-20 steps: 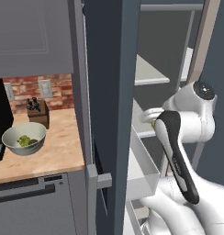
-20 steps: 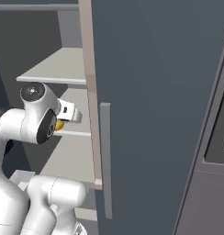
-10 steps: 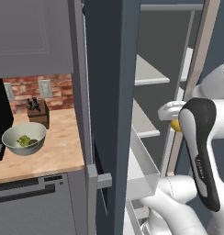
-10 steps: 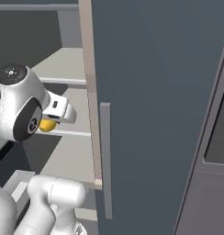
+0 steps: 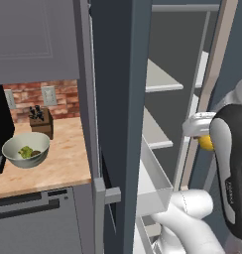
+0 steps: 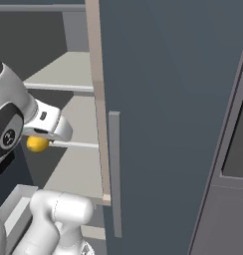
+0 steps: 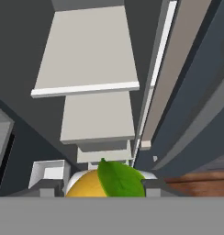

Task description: Take the broccoli, kiwi, and lemon from the freezer and place them in the bowl on the counter.

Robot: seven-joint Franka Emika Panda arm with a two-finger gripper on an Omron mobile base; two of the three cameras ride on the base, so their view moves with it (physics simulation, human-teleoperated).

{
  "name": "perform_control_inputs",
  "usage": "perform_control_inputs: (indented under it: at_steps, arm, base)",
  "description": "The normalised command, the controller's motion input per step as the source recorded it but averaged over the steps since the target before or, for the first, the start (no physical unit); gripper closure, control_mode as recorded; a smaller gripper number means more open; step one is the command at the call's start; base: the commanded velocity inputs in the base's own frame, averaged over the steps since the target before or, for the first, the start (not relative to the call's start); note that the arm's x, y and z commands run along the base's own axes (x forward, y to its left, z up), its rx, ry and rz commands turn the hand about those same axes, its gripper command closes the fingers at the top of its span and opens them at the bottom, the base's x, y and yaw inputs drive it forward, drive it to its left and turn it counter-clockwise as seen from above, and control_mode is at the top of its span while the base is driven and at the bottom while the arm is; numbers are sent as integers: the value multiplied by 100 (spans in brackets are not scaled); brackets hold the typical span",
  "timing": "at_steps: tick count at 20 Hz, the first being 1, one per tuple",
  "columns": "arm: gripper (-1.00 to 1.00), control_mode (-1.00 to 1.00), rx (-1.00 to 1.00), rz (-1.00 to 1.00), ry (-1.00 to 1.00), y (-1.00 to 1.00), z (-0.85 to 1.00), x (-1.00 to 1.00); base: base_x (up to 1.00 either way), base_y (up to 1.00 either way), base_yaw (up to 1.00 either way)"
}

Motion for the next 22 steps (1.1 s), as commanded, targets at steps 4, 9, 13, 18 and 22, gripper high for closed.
perform_control_inputs:
  at_steps: [4, 9, 13, 18, 22]
  arm:
    - [100, -100, -1, 0, 0, 0, 18, -13]
    - [100, -100, 0, 1, -3, 0, 20, -8]
    - [100, -100, 0, 5, -13, 0, 8, -46]
    - [100, 100, 0, 1, -6, -2, 0, -42]
    - [100, 100, 0, 0, 0, 0, 0, 0]
  base:
    - [0, 0, 0]
    - [0, 0, 0]
    - [0, 0, 0]
    - [-37, -6, 0]
    - [-100, -38, 0]
